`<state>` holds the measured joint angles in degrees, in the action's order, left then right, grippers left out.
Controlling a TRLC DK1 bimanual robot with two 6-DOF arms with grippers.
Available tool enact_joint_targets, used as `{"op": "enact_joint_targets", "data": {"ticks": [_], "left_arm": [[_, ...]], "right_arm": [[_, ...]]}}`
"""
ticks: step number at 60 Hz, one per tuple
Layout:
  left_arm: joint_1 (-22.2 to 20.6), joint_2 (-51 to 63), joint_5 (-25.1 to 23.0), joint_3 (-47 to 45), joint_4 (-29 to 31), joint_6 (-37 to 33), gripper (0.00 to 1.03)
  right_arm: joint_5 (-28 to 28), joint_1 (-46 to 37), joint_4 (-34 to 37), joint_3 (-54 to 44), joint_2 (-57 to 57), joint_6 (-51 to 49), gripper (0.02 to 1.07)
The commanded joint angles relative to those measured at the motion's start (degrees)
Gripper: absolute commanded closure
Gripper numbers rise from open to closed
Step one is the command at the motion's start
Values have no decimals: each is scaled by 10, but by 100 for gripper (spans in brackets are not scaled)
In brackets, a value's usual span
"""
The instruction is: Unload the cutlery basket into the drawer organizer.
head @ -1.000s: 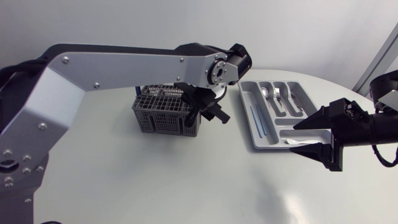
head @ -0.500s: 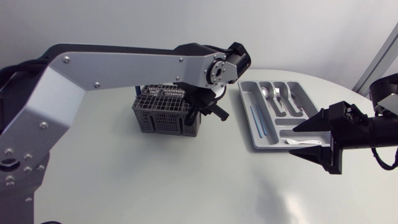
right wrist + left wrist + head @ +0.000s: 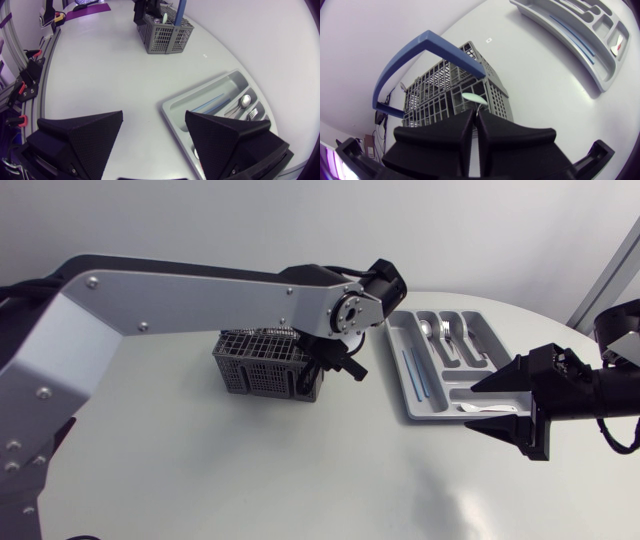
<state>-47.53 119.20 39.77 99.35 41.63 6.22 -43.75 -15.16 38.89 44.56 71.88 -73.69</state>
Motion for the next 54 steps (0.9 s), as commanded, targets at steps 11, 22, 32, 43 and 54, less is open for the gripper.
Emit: {"op": "enact_joint_targets", "data": {"ticks": [11, 22, 32, 43, 54], "left_arm": [[-24, -57, 22, -33, -27, -9, 100], [-34, -92, 47, -50, -57, -45, 100], [-42, -121, 61, -66, -68, -74, 100], [-48, -159, 65, -81, -68, -102, 100], [-50, -208, 65, -90, -66, -120, 100]], "right_arm": [[-7, 3, -3, -18, -7, -8, 17], [-8, 9, -3, -23, -17, -2, 17], [-9, 18, -4, -25, -25, 6, 17], [-29, 33, -8, -32, -52, 16, 17], [-29, 81, -76, -56, -100, 101, 17]]}}
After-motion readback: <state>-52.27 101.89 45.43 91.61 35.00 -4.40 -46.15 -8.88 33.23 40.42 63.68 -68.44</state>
